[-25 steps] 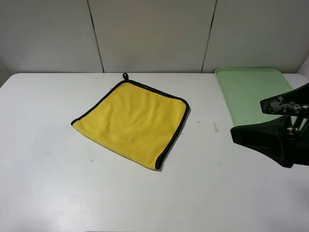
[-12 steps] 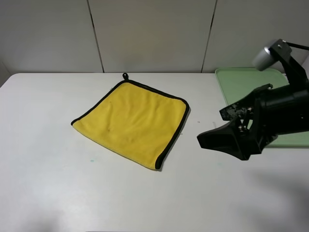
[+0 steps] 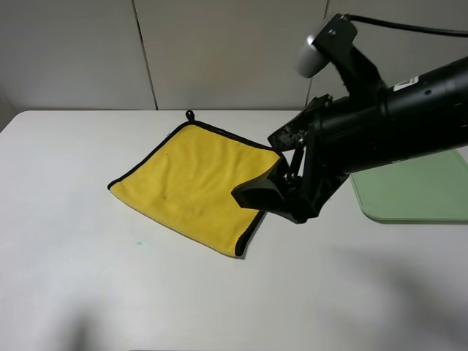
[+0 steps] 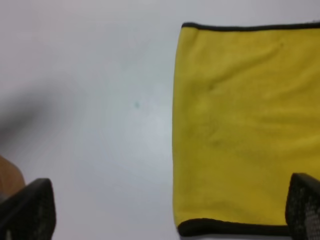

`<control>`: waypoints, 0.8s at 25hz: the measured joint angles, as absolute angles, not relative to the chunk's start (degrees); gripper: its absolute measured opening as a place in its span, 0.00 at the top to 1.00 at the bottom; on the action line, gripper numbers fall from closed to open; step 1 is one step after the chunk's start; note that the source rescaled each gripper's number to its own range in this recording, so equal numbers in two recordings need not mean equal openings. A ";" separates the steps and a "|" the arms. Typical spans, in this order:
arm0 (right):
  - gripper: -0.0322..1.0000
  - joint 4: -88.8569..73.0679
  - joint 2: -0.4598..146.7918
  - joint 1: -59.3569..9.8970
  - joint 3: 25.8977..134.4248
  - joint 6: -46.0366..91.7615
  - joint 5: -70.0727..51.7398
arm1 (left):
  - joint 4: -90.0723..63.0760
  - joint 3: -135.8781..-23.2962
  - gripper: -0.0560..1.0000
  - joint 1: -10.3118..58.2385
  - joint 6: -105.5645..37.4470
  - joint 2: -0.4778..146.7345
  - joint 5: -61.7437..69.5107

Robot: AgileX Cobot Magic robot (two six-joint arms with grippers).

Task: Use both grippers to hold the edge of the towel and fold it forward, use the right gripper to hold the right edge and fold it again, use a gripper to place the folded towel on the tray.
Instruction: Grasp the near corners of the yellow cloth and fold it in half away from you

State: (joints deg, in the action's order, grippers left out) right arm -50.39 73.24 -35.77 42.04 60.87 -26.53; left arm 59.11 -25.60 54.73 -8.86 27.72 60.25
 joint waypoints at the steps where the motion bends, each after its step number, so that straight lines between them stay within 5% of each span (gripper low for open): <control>1: 0.00 -50.15 74.21 -35.77 42.04 60.70 -26.06 | 59.86 -25.60 0.19 55.25 -7.30 28.82 60.25; 20: 0.00 -48.21 76.46 -35.77 42.33 60.49 -24.43 | 67.34 -25.60 0.19 56.31 9.17 34.50 60.39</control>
